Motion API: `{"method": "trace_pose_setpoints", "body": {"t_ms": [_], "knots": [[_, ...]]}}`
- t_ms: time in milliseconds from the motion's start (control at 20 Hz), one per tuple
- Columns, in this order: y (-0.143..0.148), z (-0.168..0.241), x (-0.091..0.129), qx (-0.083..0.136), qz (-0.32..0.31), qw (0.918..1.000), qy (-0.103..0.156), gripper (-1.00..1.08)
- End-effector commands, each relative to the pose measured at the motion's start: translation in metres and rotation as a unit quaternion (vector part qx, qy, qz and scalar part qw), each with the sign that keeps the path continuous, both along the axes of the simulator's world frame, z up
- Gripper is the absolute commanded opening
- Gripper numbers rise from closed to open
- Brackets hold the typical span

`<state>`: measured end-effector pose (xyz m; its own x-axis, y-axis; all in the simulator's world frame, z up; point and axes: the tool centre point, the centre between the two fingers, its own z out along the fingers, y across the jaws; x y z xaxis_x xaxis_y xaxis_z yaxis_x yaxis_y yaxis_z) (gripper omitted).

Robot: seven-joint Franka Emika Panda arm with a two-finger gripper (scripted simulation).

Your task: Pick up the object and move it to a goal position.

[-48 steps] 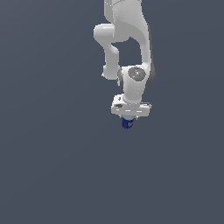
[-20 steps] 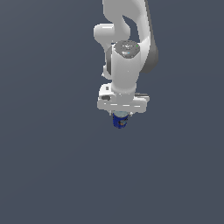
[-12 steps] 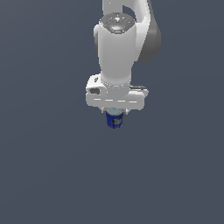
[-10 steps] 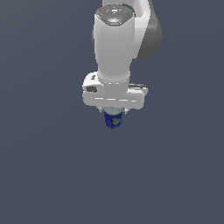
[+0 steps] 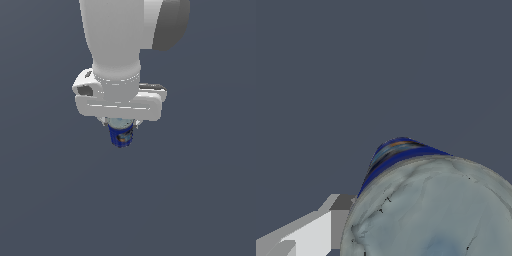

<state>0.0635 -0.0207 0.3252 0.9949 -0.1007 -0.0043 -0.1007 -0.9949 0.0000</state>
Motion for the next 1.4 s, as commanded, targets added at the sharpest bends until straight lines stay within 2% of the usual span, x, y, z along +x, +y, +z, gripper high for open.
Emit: {"method": "trace_pose_setpoints", "body": {"t_ms": [0, 650, 1350], "knots": [[-0.005, 0.015, 0.008, 0.0, 0.0, 1.0, -0.002, -1.0], [-0.025, 0.058, 0.037, 0.0, 0.0, 1.0, -0.002, -1.0], [-0.031, 0.071, 0.046, 0.0, 0.0, 1.0, -0.002, -1.0]]}}
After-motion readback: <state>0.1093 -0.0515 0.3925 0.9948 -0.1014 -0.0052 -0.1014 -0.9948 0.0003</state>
